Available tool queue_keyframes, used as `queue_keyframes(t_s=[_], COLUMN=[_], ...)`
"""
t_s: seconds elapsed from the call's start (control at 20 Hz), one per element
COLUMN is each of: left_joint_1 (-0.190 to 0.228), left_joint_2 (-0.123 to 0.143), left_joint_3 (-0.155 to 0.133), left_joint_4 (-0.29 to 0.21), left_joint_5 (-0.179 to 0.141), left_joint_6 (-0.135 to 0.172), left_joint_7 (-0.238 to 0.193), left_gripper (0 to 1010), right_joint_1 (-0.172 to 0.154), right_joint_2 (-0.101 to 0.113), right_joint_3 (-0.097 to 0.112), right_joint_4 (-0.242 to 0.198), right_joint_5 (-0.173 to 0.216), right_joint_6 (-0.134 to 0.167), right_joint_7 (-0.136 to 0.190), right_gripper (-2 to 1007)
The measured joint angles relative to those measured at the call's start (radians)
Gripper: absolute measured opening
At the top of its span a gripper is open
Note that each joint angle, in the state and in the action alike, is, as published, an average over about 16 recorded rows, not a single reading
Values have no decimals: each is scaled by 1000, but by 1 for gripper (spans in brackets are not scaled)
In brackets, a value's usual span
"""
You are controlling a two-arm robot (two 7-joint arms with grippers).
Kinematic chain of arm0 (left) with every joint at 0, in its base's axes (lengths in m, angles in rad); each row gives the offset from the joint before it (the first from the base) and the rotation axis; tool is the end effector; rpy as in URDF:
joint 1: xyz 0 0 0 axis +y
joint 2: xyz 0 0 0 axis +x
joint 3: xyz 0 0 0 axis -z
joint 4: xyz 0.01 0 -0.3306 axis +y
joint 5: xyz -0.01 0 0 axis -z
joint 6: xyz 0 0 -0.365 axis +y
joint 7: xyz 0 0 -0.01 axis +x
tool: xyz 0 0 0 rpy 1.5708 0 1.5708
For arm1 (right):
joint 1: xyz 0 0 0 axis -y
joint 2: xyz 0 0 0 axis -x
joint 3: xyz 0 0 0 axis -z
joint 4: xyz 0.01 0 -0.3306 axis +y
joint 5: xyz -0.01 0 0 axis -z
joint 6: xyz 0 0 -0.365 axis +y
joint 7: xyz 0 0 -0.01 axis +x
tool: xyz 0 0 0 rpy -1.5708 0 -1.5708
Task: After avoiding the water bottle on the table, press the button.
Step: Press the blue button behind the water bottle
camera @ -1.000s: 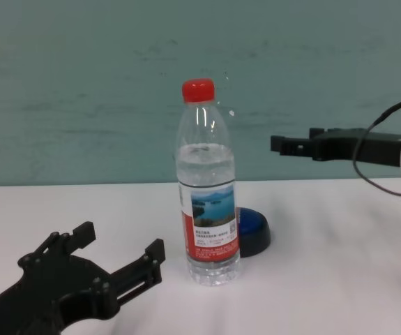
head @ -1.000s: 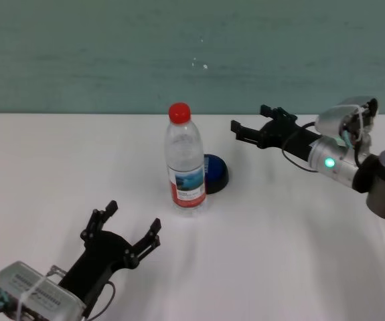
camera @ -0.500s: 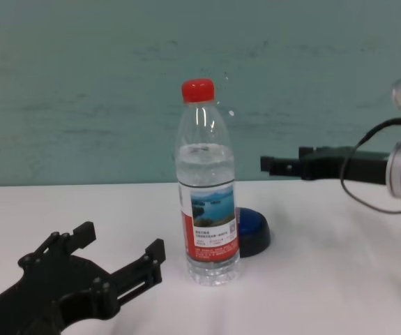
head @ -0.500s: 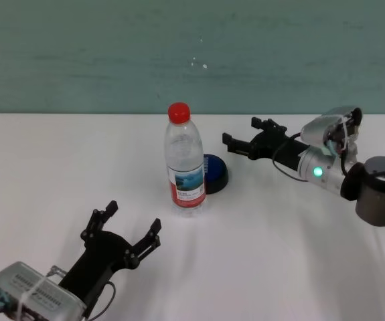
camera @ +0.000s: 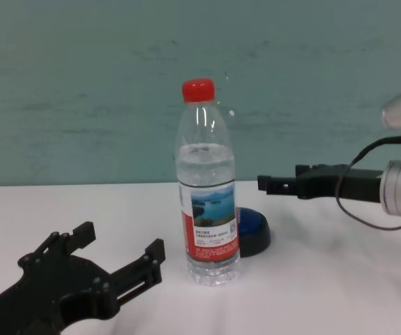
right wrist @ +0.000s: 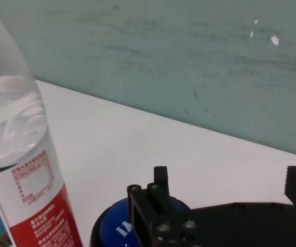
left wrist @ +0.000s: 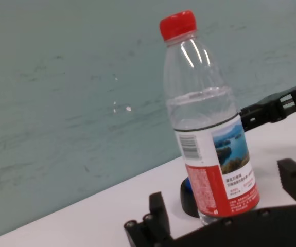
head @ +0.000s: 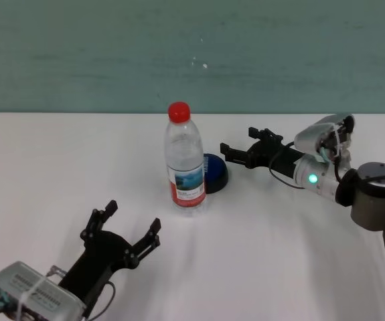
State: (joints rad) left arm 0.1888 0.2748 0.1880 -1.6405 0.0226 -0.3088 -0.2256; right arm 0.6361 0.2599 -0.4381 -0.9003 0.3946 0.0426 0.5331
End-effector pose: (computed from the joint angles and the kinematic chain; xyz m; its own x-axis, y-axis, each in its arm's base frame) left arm 0.3107 0.0154 -0.3844 0.4433 0.8544 0.2712 -0.8760 0.4771 -0.0712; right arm 0.5641 -0.0249 -0.3107 0.6413 -0.7666 -0.0327 0.7506 0.6356 -0.1808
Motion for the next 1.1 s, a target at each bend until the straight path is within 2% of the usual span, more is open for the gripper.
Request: queue_keyframes(t_s=[1.1], left_joint_1=[0], left_joint_2=[0], left_joint_3=[0], left_joint_4=[0], left_joint_5=[0], left_joint_6=[0], left_joint_7=[0], left_gripper=[1000], right_joint_1=[41], right_joint_2=[-67], right_joint_3=[-3], right_joint_4=[145], right_joint_5=[-68], right_joint_6=[-26], right_joint_7=[18], right_gripper=[1003])
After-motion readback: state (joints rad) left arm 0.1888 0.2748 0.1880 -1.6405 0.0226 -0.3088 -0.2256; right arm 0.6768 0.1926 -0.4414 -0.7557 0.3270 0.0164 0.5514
